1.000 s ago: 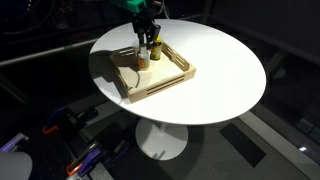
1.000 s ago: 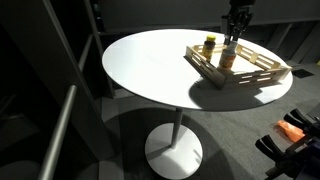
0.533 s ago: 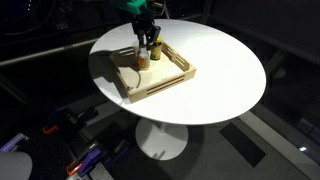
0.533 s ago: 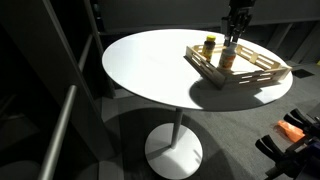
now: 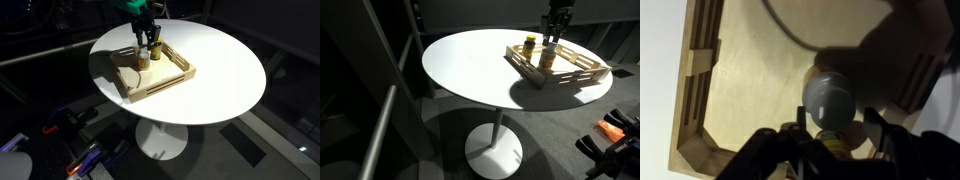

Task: Put the white lid on its bottle

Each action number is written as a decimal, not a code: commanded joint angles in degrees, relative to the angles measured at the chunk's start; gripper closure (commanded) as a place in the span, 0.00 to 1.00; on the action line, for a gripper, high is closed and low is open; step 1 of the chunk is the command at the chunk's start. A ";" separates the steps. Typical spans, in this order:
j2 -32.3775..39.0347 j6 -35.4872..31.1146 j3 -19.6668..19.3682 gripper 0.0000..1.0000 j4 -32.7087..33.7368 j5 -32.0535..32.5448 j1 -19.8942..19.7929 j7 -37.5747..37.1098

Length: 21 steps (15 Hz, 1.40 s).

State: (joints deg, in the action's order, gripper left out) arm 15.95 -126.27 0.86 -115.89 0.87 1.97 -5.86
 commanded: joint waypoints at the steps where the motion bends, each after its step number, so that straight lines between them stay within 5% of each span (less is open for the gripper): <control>1: -1.64 0.17 0.43 0.07 -0.87 -1.95 -0.52 2.45; 3: -2.00 0.98 0.39 0.00 -0.70 -2.01 -0.45 2.34; 11: -6.15 5.88 -0.27 0.00 -0.75 -2.84 -1.45 2.73; 21: -20.88 17.85 -1.02 0.00 -5.47 -1.02 -1.40 -4.53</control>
State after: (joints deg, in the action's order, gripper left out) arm 1.14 -110.34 -0.20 -118.03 -0.53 0.80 -7.80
